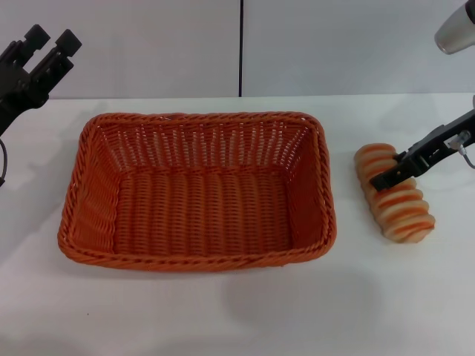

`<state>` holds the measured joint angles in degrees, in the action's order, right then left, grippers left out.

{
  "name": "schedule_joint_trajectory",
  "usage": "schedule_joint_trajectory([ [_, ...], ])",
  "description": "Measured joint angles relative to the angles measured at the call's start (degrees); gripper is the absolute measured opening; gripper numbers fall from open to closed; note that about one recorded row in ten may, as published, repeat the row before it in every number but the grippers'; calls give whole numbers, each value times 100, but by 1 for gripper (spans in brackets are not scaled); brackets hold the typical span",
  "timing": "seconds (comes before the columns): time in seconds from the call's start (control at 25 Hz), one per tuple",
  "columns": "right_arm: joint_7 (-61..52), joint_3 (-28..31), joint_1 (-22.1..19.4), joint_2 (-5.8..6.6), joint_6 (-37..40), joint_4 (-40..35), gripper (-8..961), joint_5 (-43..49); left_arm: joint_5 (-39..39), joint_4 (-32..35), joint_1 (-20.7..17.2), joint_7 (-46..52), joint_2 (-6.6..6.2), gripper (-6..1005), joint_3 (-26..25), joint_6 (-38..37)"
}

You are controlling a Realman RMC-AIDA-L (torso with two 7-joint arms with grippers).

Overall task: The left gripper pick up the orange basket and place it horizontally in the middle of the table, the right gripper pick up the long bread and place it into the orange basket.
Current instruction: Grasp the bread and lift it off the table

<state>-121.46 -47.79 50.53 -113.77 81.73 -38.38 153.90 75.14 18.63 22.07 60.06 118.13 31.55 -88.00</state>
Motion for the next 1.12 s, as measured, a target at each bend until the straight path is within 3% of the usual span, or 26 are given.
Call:
schedule_joint_trajectory([
  [0.84, -273, -205, 41, -5, -196, 55, 748, 98, 0, -7, 38, -4, -9, 727, 38, 99],
  [1.0, -260, -205, 36, -5, -197, 41, 611, 96, 0, -10, 33, -2, -10, 727, 31, 99],
  [1.12, -249, -201, 24, -5, -200, 29, 575, 93, 0, -10, 33, -2, -10, 727, 35, 99],
])
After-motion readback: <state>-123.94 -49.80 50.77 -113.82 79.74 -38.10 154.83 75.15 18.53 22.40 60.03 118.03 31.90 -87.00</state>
